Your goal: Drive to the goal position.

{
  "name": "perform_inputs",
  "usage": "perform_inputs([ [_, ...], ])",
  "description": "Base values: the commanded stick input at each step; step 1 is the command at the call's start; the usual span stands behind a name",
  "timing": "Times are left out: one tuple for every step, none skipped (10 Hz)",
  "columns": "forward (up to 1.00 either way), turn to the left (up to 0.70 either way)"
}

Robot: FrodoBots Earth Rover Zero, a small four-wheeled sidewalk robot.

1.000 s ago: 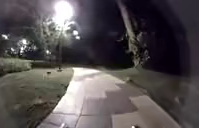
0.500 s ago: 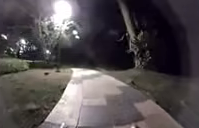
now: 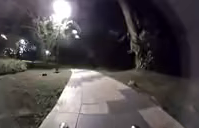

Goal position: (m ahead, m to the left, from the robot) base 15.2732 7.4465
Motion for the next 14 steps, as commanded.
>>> perform_inputs([
  [0.45, 0.27],
  [0.45, 0.27],
  [0.45, 0.27],
  [0.45, 0.27],
  [0.45, 0.27],
  [0.45, 0.27],
  [0.45, 0.21],
  [0.45, 0.09],
  [0.45, 0.00],
  [0.45, 0.00],
  [0.45, 0.00],
  [0.45, 0.00],
  [0.45, 0.00],
  [0.45, 0.00],
])
